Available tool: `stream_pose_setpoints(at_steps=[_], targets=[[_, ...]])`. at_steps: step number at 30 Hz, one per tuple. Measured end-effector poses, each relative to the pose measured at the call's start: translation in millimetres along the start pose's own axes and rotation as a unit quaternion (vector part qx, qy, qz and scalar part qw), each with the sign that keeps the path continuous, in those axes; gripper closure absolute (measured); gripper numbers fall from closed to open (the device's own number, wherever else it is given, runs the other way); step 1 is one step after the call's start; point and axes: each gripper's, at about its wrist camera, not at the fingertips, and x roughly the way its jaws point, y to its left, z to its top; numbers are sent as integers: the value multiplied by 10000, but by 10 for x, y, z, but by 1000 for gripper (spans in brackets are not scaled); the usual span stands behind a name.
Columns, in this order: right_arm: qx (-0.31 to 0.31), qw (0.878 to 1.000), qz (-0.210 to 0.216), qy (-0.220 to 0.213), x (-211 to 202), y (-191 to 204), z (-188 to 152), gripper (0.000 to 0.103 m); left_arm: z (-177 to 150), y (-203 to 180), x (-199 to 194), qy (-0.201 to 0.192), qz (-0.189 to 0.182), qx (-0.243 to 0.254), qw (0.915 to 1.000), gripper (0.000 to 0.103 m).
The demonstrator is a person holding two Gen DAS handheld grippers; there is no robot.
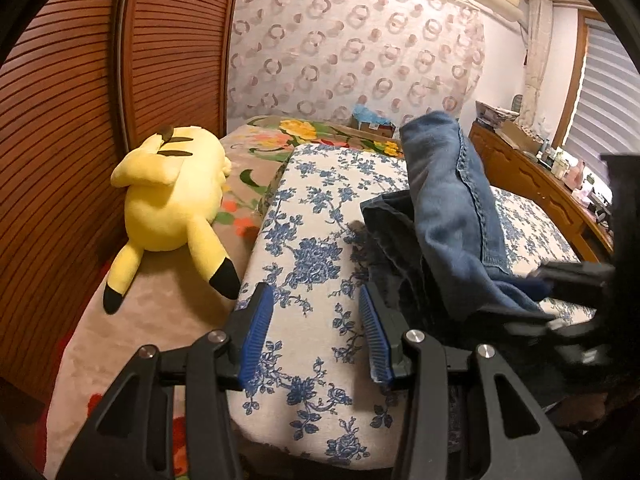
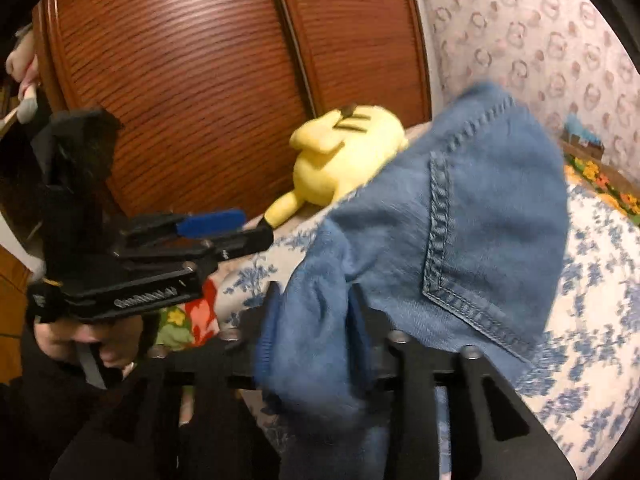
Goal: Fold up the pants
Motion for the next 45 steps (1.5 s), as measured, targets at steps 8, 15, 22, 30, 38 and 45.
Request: stream_pose_setpoints(at_steps=[8, 15, 22, 30, 38, 45], targets=[[-21, 9962, -479, -724, -638, -251, 91, 58, 170, -183, -133, -216, -62, 165, 9996, 59], [-9, 9929, -1135, -350, -409, -742, 31, 57, 272, -473, -168, -277, -306, 398, 9984, 59], [50, 9909, -1308, -308, -327, -1061, 142, 56, 249, -759, 21, 4, -596, 587, 9965, 59], [-129, 9928, -1195, -19, 59, -1302, 482, 53, 106, -659, 335, 449, -165, 572, 9972, 59], [-134, 9962, -843, 148, 568, -1478, 569, 44, -44, -411, 629, 803, -50, 294, 9963, 59], [37, 9972, -748, 75, 390, -1569, 507, 38, 58, -426, 633, 773, -64, 330, 9964, 58]])
